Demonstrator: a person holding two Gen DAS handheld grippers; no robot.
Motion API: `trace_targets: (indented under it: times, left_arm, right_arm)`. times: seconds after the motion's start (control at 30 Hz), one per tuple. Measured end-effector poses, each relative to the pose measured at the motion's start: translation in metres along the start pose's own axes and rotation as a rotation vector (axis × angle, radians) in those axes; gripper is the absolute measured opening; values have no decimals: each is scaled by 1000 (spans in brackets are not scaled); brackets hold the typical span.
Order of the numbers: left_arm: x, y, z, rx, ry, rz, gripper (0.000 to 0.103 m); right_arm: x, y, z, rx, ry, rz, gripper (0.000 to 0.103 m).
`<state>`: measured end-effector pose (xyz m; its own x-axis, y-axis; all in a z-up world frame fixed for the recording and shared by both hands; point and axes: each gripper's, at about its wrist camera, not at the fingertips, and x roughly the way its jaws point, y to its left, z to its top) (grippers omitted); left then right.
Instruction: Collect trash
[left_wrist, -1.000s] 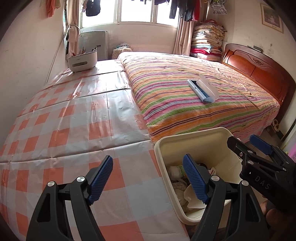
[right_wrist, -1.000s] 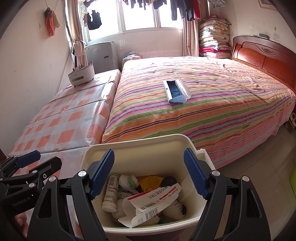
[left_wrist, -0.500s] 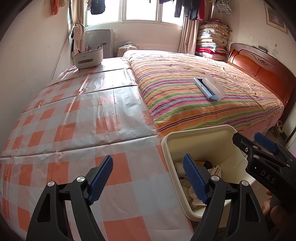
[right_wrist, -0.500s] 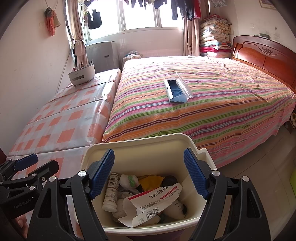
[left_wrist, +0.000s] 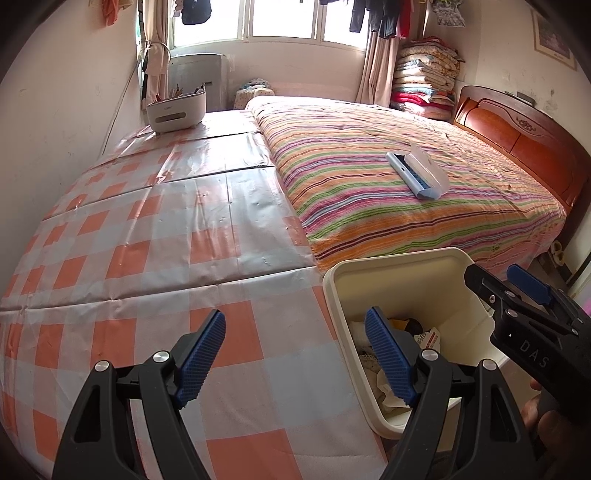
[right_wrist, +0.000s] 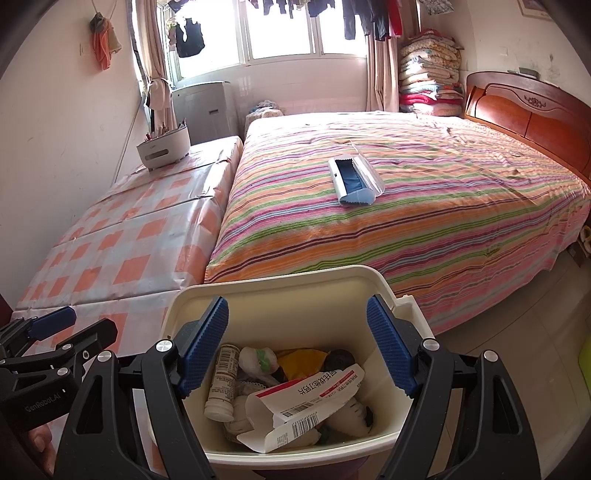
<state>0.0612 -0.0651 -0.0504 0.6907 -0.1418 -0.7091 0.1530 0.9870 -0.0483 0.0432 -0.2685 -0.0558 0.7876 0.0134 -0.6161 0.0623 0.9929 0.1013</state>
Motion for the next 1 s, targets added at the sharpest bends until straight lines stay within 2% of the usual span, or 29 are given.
trace_targets:
  times: [1.0]
  left_arm:
    - [4,-3,-4,21,19,-3,76]
  right_arm:
    - [0,0,0,-1,6,5,76]
